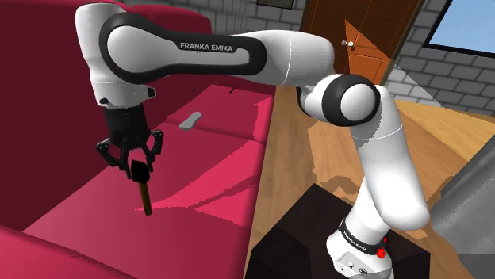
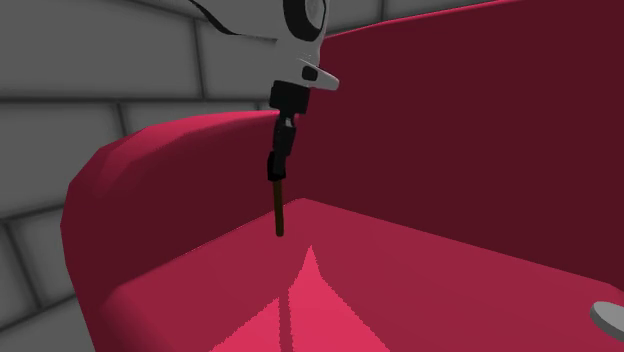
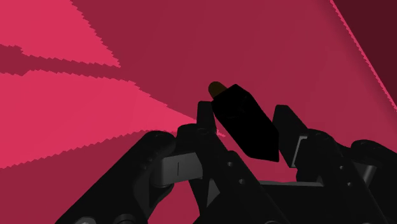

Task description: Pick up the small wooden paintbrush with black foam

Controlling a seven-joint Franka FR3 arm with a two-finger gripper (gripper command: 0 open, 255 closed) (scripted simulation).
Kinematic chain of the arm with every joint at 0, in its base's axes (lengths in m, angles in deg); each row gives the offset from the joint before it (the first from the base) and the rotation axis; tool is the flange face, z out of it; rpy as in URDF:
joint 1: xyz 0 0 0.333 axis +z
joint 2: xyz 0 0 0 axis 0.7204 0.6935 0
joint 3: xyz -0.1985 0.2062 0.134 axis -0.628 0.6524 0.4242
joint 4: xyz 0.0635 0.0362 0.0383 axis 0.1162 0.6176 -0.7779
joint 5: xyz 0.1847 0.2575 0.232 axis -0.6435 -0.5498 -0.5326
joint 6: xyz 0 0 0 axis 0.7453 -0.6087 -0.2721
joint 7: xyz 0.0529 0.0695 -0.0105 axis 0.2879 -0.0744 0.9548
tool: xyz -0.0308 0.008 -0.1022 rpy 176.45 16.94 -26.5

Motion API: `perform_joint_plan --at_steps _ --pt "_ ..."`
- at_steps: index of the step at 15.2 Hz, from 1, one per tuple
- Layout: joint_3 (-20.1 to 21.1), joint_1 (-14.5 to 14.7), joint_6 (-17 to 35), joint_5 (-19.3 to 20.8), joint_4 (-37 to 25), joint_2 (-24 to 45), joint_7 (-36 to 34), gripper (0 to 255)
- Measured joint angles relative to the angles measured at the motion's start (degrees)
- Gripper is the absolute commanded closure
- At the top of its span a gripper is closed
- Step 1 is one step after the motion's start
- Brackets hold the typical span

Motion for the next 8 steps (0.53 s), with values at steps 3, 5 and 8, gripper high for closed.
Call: perform_joint_plan --at_steps 3,5,8 --pt "0.0 0.4 -2.3 0.0 -2.5 0.2 -0.1 255" --pt "0.0 1.1 -4.3 0.3 -5.4 0.9 -0.3 255" --pt "-0.2 2.2 -7.6 0.7 -10.1 2.3 -0.4 255"
